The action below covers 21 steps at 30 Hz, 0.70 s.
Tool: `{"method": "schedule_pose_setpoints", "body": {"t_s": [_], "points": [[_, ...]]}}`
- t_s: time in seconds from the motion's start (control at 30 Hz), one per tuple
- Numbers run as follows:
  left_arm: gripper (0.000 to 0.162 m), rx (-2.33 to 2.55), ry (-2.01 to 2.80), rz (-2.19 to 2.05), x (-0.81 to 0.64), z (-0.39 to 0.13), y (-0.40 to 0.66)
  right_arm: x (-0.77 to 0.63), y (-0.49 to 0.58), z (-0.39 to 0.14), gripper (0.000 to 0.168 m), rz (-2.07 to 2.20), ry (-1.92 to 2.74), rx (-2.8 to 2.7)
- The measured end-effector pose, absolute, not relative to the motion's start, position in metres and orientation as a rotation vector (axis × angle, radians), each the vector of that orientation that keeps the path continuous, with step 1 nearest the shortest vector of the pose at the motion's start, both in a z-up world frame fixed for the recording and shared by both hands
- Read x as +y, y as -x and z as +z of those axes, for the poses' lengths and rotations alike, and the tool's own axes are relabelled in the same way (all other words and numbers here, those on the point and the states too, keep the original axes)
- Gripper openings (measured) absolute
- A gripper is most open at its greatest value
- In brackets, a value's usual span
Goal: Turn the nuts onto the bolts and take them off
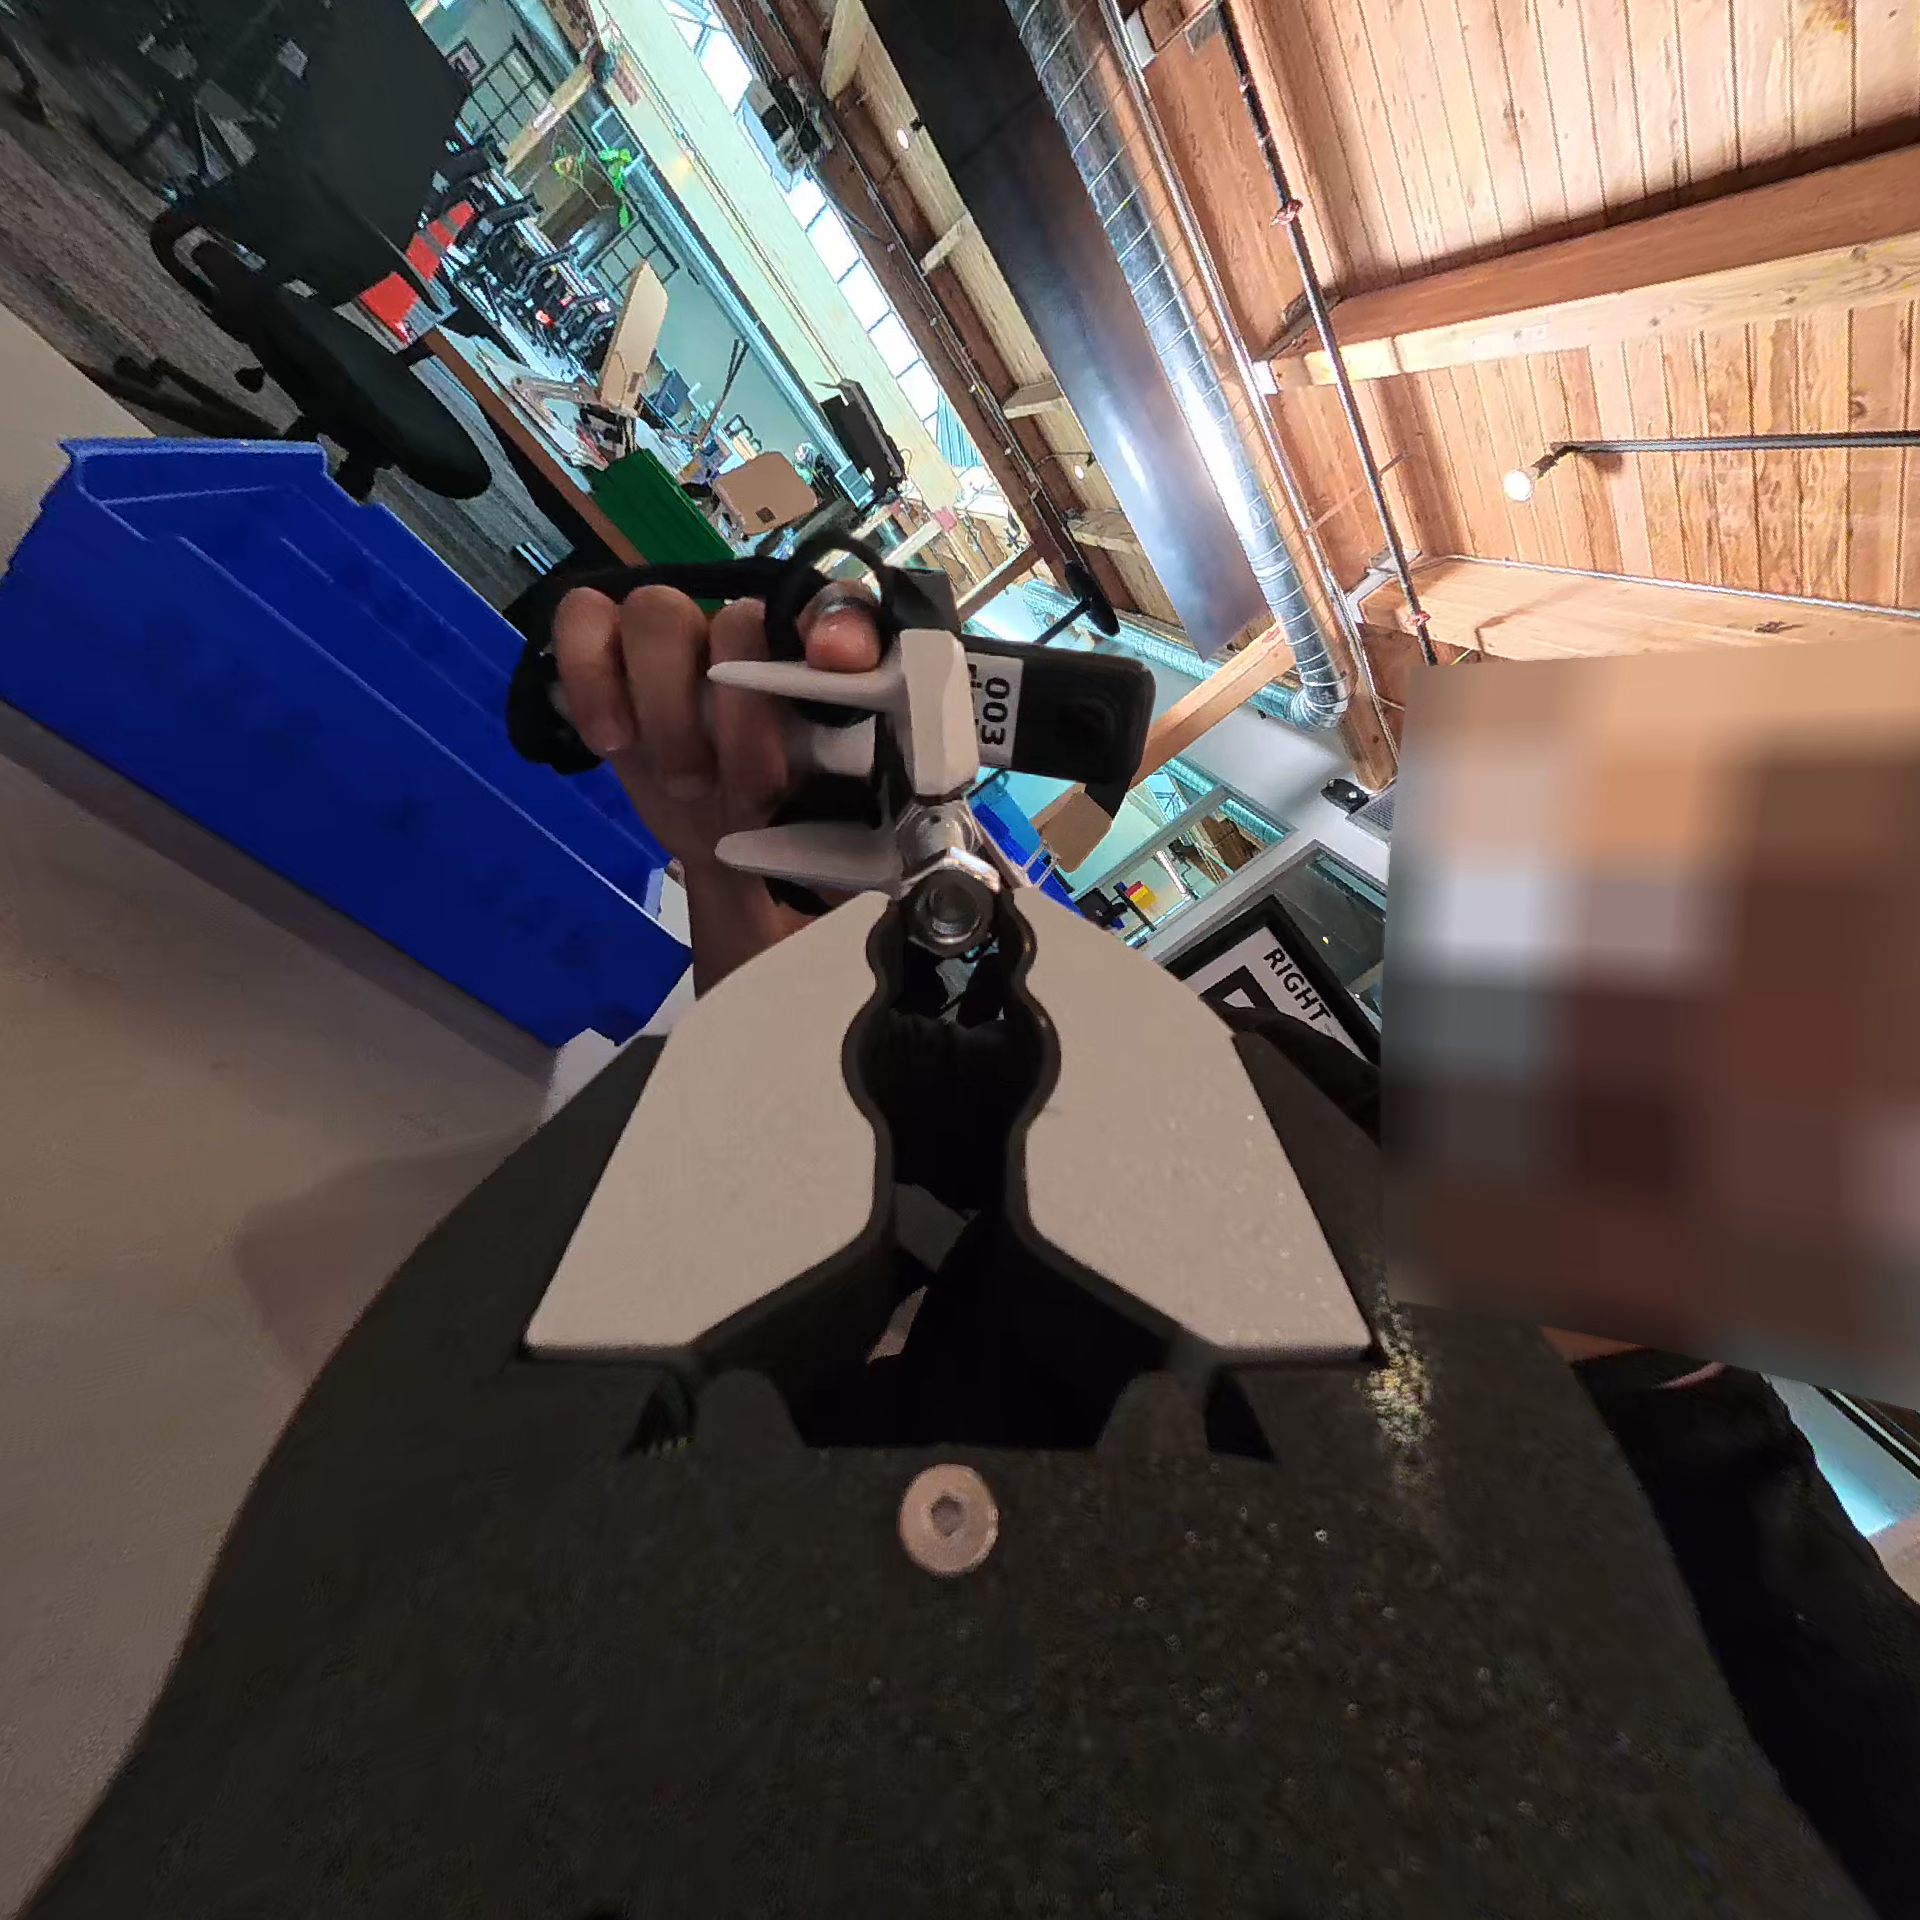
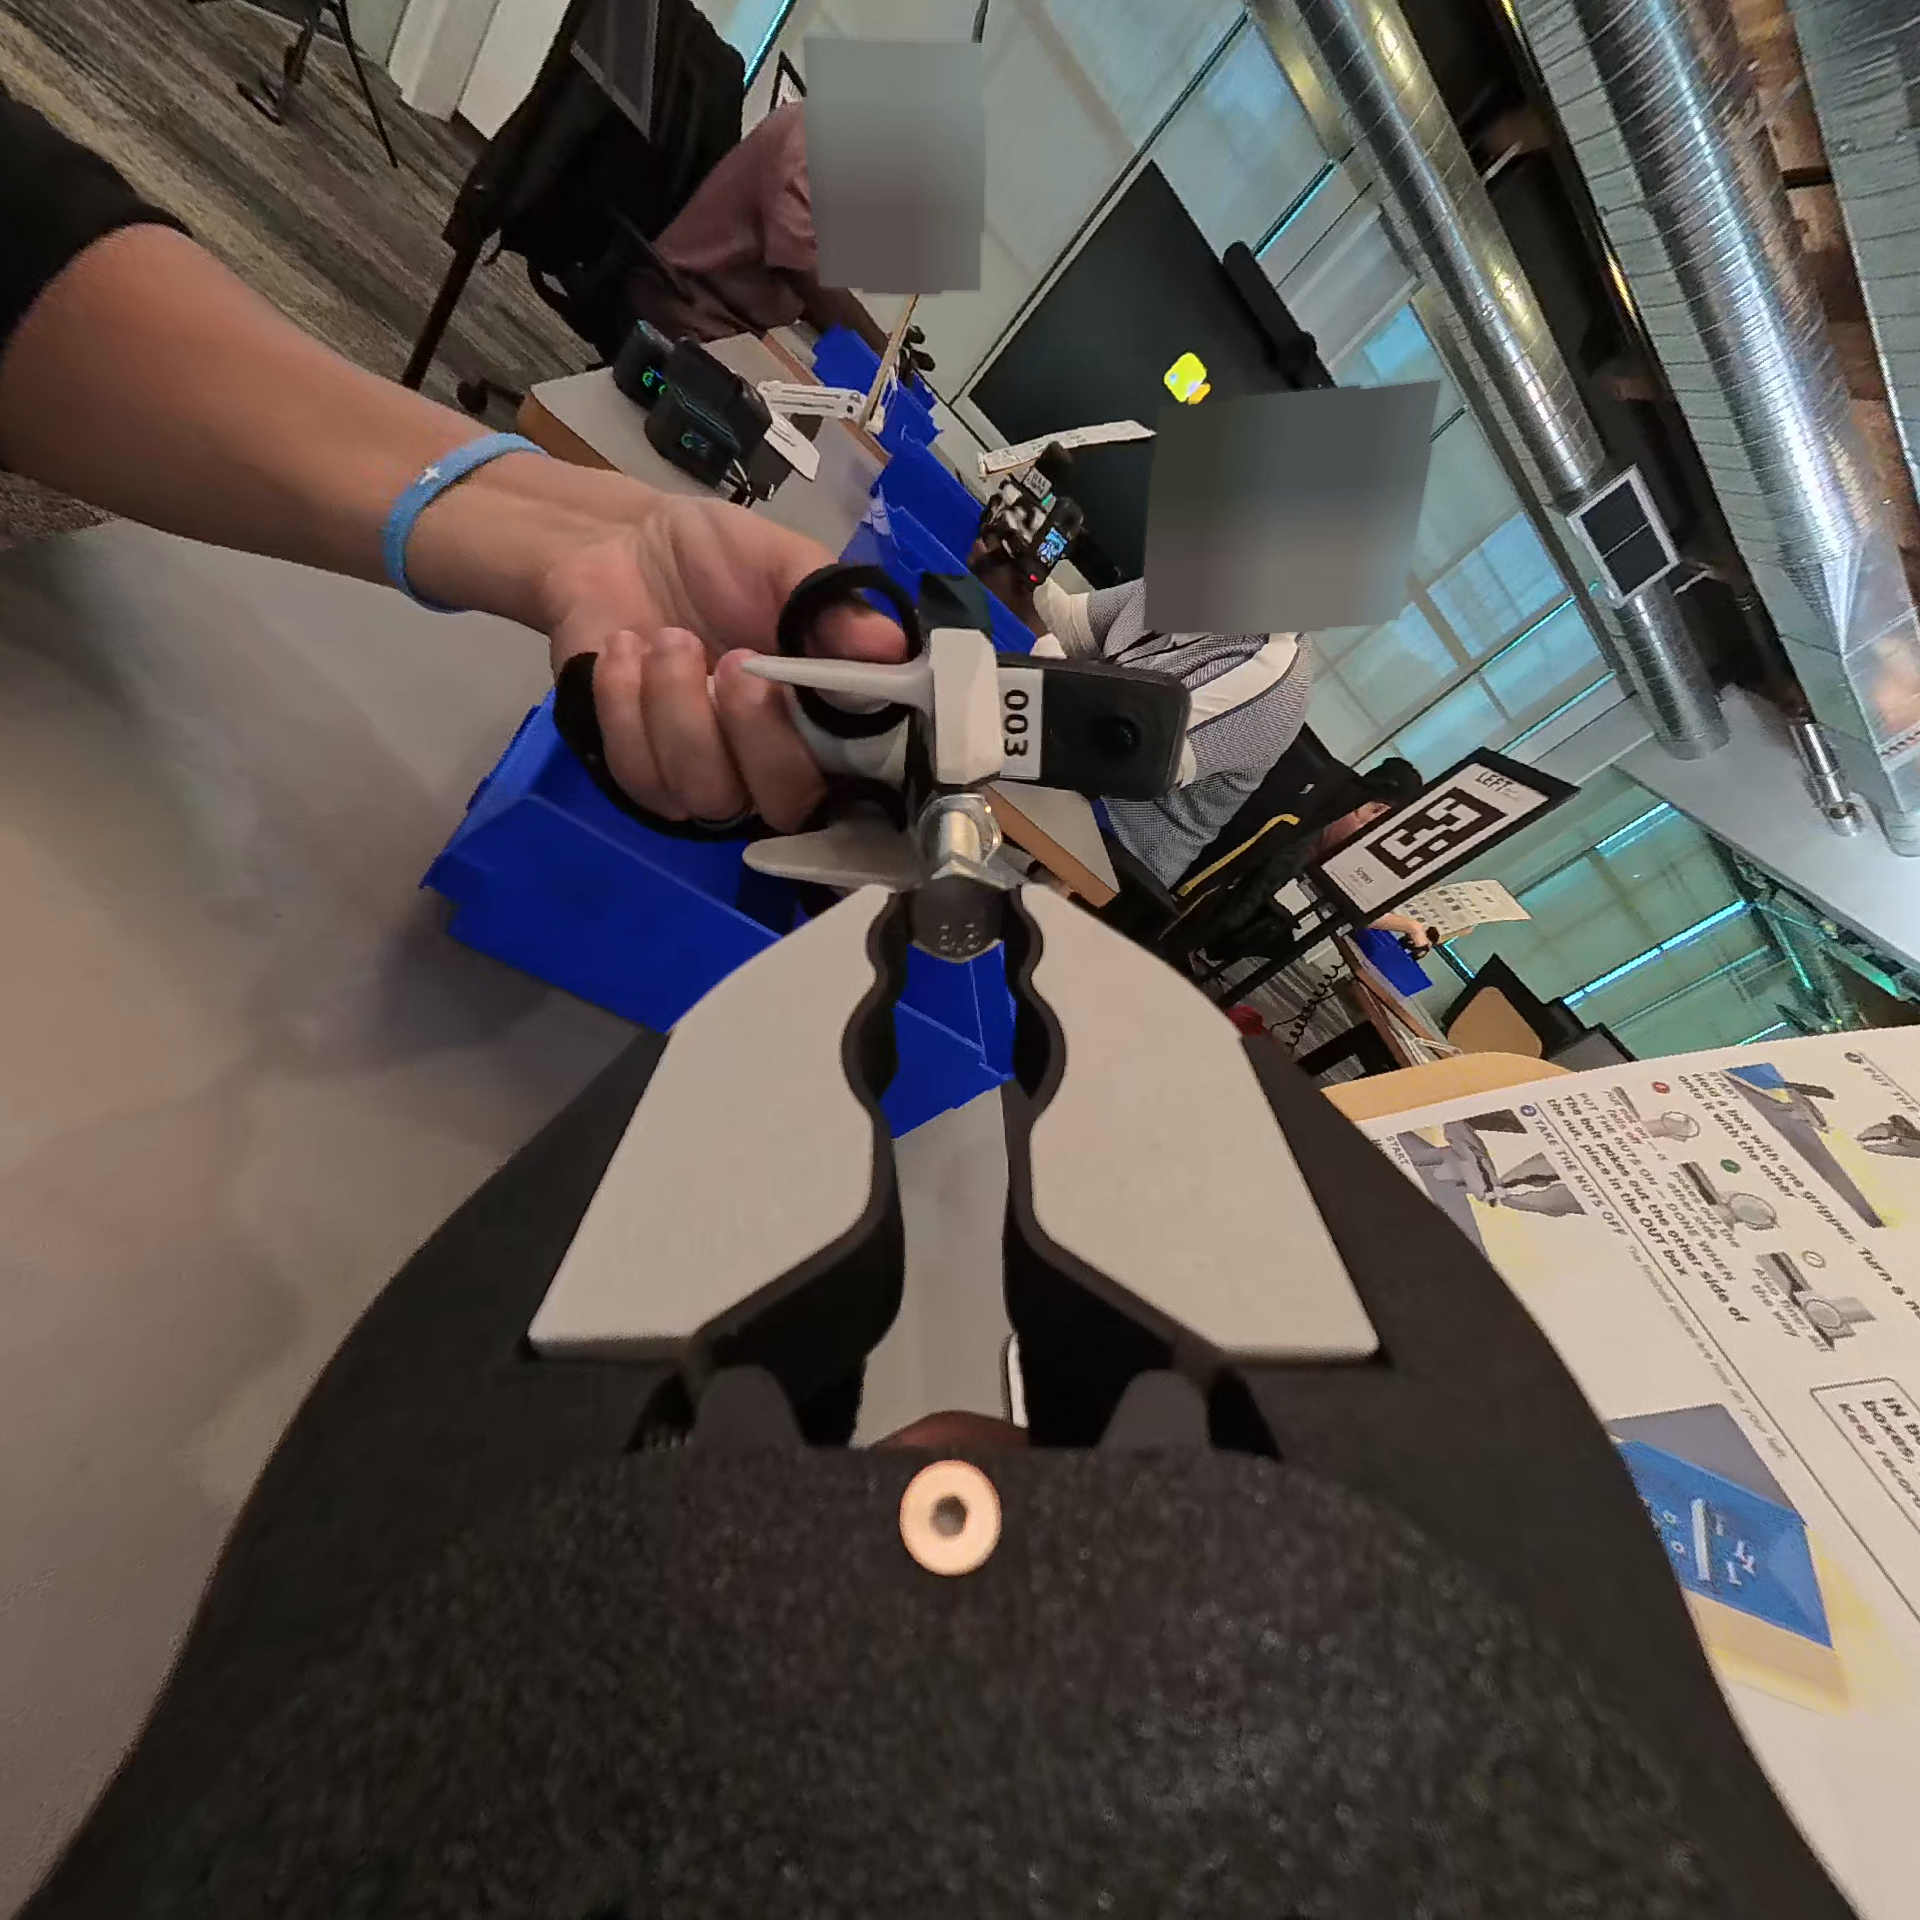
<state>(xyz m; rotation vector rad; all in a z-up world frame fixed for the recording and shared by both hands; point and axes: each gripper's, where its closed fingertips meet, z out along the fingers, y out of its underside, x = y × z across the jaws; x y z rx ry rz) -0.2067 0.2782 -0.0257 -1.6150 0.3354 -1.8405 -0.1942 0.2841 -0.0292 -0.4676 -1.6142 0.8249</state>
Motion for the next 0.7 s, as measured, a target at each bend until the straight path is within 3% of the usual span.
{"method": "schedule_pose_setpoints", "body": {"t_s": [0.23, 0.7], "points": [[0.016, 0.482, 1.573, -1.623, 0.273, -0.021, 0.202, 0.28, 0.191, -0.025, 0.017, 1.059, 0.608, -1.608], [0.016, 1.179, 1.304, -0.334, 0.271, -0.013, 0.195, 0.274, 0.184, -0.016, 0.018, 1.628, 0.918, -1.563]]}}
